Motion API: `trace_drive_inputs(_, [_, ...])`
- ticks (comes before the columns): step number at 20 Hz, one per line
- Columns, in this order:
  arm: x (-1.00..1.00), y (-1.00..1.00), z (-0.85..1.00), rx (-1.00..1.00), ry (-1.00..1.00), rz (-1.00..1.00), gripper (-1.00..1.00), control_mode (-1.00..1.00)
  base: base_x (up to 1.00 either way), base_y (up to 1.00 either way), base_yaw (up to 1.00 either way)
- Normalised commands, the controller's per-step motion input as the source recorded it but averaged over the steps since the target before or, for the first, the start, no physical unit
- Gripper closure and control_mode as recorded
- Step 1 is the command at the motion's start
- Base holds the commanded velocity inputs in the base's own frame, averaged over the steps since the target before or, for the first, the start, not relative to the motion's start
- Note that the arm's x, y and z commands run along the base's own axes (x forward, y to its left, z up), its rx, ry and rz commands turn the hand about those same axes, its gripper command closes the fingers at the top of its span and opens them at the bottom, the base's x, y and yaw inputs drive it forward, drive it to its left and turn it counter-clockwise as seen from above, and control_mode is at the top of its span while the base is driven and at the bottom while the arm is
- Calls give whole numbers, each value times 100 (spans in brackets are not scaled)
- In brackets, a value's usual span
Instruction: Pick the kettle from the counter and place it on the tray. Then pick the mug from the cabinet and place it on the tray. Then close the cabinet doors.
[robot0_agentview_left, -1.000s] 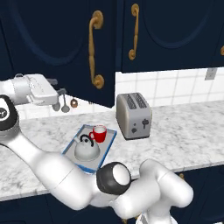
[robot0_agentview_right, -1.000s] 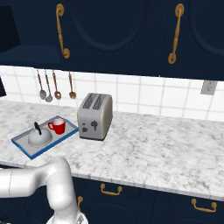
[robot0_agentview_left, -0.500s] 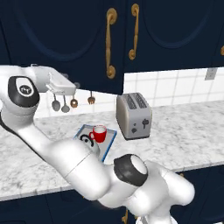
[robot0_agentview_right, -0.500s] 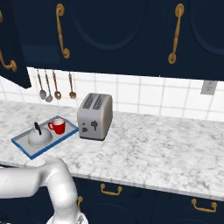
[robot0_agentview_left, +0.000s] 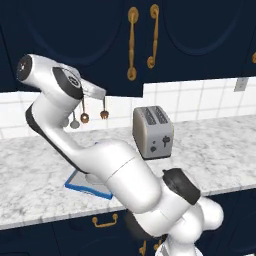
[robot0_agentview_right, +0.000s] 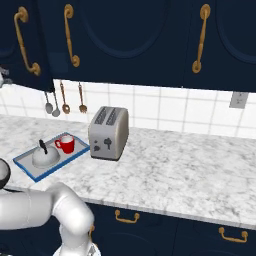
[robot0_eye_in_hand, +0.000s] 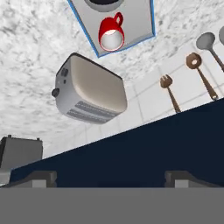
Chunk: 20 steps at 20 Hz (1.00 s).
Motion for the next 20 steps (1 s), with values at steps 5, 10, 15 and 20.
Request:
trace_drive_inputs(5, [70, -82, 0, 21, -4, 31, -100, -100, 0, 0, 0])
trace_drive_inputs(10, [76, -69, 1, 22, -6, 29, -100, -100, 0, 0, 0])
trace_drive_inputs(15, [76, -65, 0, 24, -11, 27, -100, -100, 0, 0, 0])
trace_drive_inputs(20, [65, -63, -6, 24, -21, 22, -100, -100, 0, 0, 0])
